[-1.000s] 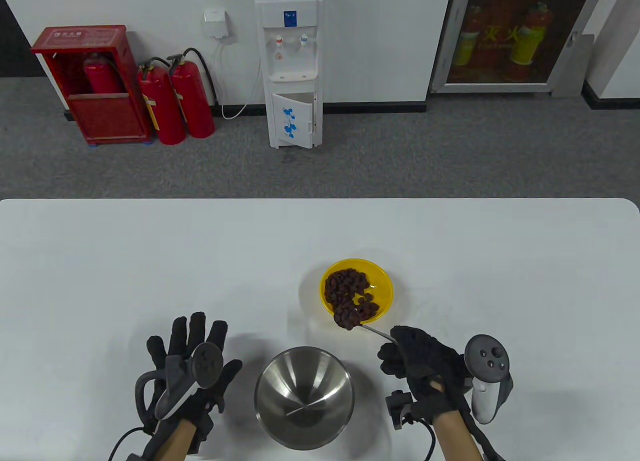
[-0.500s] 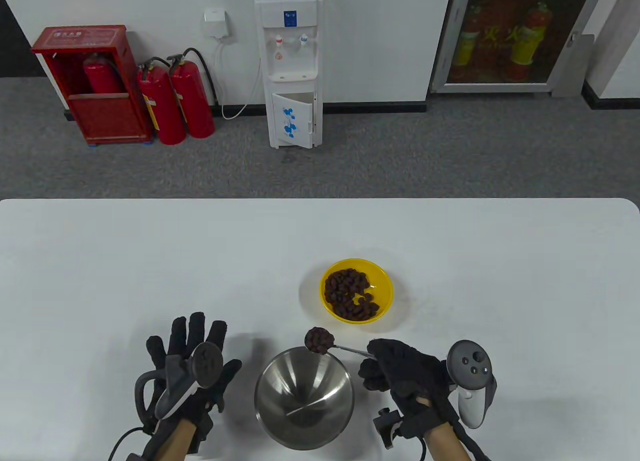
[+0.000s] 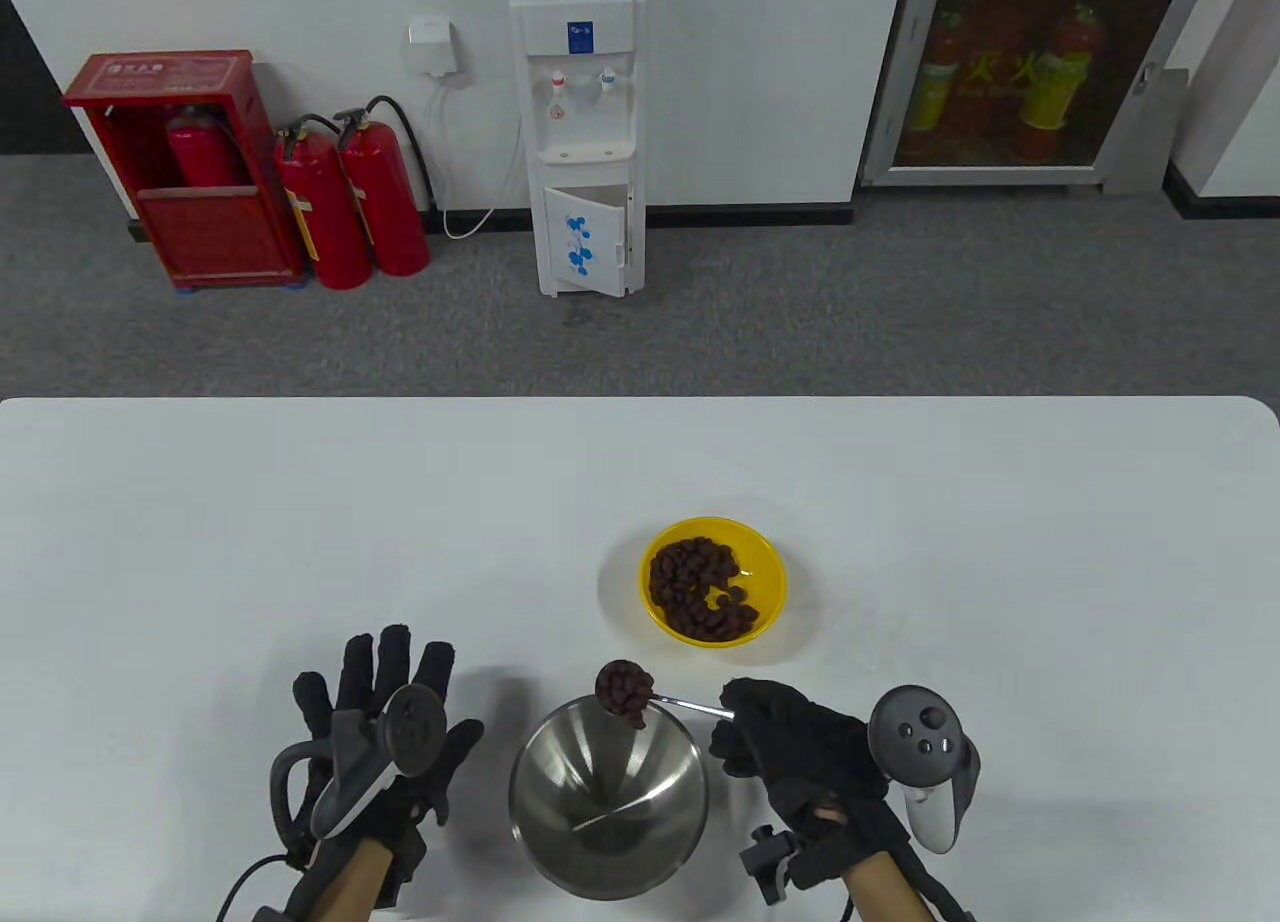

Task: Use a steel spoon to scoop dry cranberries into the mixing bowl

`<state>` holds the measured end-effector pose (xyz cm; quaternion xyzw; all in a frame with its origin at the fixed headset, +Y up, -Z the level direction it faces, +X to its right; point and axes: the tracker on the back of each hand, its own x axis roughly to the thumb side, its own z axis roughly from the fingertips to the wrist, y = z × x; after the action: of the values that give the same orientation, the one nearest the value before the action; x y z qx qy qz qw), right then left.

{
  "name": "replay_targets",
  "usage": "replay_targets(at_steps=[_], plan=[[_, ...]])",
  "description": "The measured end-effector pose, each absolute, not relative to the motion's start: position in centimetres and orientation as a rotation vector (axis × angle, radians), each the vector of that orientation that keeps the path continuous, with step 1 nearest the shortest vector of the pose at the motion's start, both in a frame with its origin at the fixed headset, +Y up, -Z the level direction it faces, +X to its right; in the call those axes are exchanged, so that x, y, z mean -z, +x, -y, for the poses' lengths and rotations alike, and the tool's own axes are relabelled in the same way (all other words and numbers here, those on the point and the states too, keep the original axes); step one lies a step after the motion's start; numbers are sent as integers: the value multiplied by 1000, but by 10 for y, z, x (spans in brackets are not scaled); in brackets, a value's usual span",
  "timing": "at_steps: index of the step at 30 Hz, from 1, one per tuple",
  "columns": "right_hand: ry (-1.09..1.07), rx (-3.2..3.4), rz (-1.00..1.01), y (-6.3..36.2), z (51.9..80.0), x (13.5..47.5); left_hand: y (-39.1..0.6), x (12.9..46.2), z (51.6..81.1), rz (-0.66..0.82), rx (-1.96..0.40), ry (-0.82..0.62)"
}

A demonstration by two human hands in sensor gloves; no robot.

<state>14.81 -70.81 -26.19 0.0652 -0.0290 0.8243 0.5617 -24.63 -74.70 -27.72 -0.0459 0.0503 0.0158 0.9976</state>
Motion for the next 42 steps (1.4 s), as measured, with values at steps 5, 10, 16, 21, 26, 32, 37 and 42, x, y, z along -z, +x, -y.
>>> replay_targets(at_steps=[5, 10, 16, 21, 26, 32, 37, 42], plan=[[170, -1971, 79, 147, 708, 262, -246, 277, 747, -99, -29, -92], [229, -2019, 113, 146, 706, 262, -246, 277, 747, -100, -31, -91], [319, -2098, 214, 146, 701, 260, -246, 277, 747, -100, -31, -92], [399, -2116, 311, 145, 696, 257, -246, 277, 747, -100, -31, -91], [434, -2147, 340, 145, 697, 257, -246, 277, 747, -100, -30, -91], [393, -2124, 305, 145, 700, 259, -246, 277, 747, -100, -36, -92], [200, -2126, 372, 149, 695, 270, -247, 277, 746, -99, -48, -87], [36, -2249, 492, 150, 700, 301, -246, 278, 748, -101, -41, -94]])
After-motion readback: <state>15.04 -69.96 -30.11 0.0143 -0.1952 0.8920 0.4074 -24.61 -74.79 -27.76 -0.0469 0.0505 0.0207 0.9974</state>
